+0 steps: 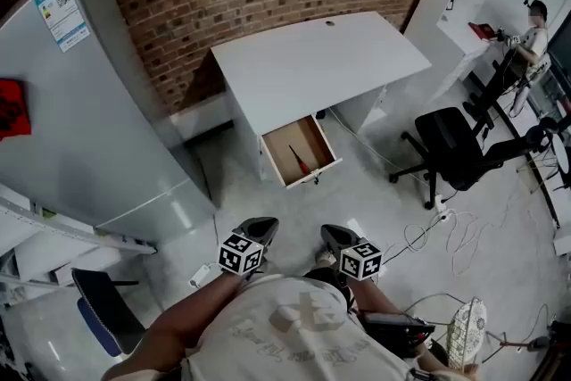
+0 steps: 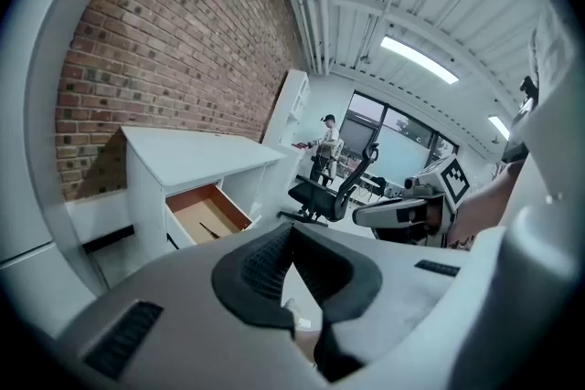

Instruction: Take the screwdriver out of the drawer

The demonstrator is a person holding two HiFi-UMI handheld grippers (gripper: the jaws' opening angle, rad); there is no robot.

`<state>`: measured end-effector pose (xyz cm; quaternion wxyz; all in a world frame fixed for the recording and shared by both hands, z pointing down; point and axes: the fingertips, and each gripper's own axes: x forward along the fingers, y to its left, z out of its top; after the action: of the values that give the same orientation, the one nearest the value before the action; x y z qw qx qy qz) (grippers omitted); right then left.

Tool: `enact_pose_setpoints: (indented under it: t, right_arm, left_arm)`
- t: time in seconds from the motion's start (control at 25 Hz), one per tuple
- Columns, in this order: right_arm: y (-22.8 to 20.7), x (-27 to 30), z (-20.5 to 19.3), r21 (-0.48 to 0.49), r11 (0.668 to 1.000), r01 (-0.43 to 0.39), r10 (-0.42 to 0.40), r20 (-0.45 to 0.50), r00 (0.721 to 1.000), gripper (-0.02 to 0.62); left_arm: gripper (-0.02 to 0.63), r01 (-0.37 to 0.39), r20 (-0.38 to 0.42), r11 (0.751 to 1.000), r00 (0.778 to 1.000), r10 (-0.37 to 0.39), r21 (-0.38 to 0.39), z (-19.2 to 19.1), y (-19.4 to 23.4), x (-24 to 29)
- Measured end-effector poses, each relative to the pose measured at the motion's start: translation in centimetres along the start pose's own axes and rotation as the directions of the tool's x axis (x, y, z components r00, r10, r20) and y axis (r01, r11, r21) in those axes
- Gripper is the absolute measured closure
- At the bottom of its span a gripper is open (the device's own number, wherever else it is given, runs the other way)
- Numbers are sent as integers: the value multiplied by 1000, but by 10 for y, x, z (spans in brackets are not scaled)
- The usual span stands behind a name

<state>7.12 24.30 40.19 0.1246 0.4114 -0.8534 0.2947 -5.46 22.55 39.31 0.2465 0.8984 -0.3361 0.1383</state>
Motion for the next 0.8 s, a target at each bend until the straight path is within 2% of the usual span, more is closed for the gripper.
enact_pose_setpoints:
  t: [0.8]
  right_arm:
    - [-21,12,13,45,998,38,-40,28,999,572]
  left_arm:
    - [585,6,-23,1000,1000,-5,31,5,1,-4]
